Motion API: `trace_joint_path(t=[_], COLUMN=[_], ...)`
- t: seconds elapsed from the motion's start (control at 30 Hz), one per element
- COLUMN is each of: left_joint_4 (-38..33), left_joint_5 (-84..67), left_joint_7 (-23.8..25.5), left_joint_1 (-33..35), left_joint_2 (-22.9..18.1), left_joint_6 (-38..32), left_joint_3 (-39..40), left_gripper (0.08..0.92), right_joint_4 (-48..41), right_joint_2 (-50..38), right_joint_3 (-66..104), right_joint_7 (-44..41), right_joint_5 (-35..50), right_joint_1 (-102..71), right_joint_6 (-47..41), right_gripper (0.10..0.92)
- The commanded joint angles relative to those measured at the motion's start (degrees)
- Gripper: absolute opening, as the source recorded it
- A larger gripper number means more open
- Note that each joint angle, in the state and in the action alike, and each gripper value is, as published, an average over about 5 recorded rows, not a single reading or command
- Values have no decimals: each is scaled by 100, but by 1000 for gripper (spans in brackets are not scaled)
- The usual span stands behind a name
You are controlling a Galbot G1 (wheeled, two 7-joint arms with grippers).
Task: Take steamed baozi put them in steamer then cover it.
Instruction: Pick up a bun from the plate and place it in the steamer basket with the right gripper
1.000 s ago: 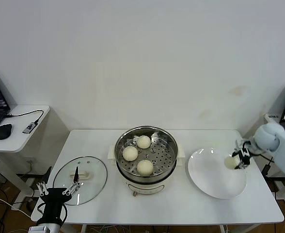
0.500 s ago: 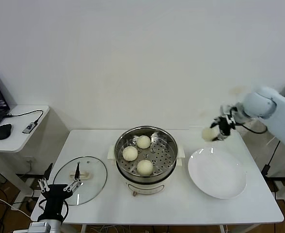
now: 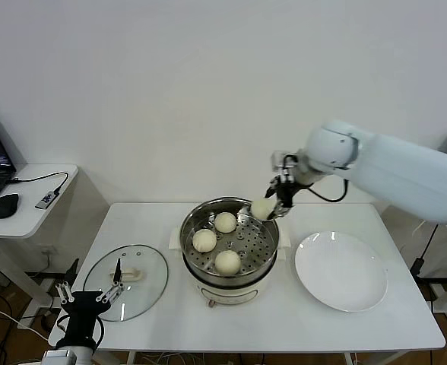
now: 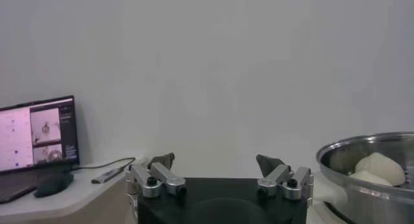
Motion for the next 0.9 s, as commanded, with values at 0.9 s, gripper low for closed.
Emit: trace_joint_path(t=[0.9], left_joint_4=[60], left_joint_5=[-19], left_joint_7=[-41], left_joint_1=[-24], left_joint_2=[-31], left_joint_6=[-37], left_joint_3=[5], left_gripper=[823], right_joint_4=[-414], right_joint_2=[834], right_joint_3=[-306], right_joint_7=[655], right_joint_5=[-328], right_joint_1=[-874], right_joint_6=[-748], right_gripper=[601])
